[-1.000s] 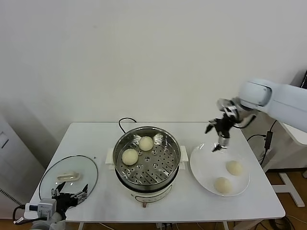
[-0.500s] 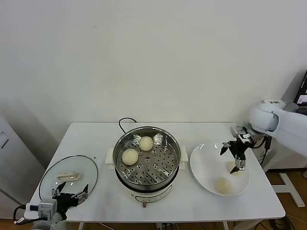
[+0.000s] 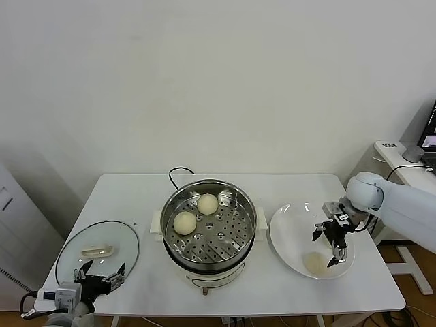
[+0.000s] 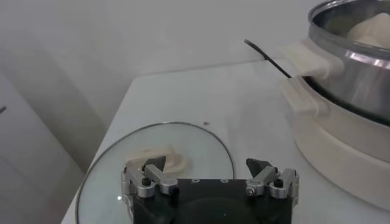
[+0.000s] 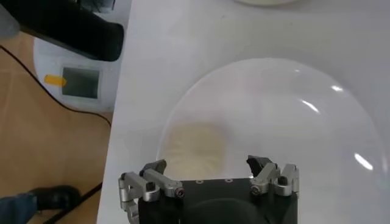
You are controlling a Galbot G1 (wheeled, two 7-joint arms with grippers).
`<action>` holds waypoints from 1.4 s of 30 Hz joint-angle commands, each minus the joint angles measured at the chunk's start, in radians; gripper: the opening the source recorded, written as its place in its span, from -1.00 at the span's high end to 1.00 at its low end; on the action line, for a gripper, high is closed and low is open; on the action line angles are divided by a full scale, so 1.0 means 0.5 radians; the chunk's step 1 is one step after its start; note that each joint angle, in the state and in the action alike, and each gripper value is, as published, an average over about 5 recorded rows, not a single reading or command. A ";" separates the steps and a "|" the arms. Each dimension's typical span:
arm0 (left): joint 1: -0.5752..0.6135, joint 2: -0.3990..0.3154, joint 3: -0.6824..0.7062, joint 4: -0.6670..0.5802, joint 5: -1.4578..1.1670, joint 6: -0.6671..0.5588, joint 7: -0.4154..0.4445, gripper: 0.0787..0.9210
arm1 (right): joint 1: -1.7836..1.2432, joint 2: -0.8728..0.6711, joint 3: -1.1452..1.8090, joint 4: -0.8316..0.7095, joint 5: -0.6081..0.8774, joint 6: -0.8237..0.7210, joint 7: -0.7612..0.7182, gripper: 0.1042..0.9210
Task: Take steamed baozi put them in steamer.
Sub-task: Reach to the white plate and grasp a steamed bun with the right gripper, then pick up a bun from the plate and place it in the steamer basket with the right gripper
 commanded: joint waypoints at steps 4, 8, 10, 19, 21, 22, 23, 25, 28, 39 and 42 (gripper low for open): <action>-0.002 -0.002 0.003 0.007 0.004 -0.002 0.001 -0.77 | -0.244 0.042 0.173 -0.069 -0.075 0.010 0.016 -0.74; 0.002 -0.007 0.005 0.006 0.010 -0.004 0.001 -0.77 | -0.261 0.048 0.190 -0.080 -0.086 -0.011 0.004 -0.57; 0.004 -0.008 0.004 0.005 0.011 -0.005 0.001 -0.77 | -0.267 0.046 0.200 -0.083 -0.090 -0.020 -0.003 -0.42; 0.010 -0.015 0.005 -0.008 0.018 -0.004 0.000 -0.77 | -0.234 0.030 0.226 -0.065 -0.062 -0.026 -0.027 0.17; 0.013 -0.013 0.003 -0.012 0.019 -0.004 0.000 -0.77 | -0.163 0.014 0.191 -0.039 -0.029 -0.028 -0.041 0.22; 0.015 -0.011 0.001 -0.014 0.019 -0.004 0.000 -0.77 | -0.092 0.004 0.154 -0.021 -0.003 -0.029 -0.053 0.23; 0.017 -0.008 -0.001 -0.014 0.019 -0.005 0.000 -0.77 | 0.003 -0.004 0.108 -0.003 0.028 -0.029 -0.064 0.23; 0.022 -0.002 -0.005 -0.015 0.018 -0.008 0.001 -0.77 | 0.224 -0.011 0.000 0.032 0.103 -0.026 -0.085 0.24; 0.024 0.001 -0.006 -0.016 0.017 -0.010 0.002 -0.77 | 0.547 0.007 -0.151 0.074 0.227 -0.010 -0.115 0.24; 0.024 0.001 0.006 -0.032 0.018 -0.011 0.001 -0.77 | 1.124 0.340 -0.124 0.202 0.453 0.326 -0.134 0.24; 0.023 0.006 0.011 -0.034 0.020 -0.010 0.001 -0.77 | 1.115 0.486 -0.057 0.245 0.480 0.471 -0.070 0.24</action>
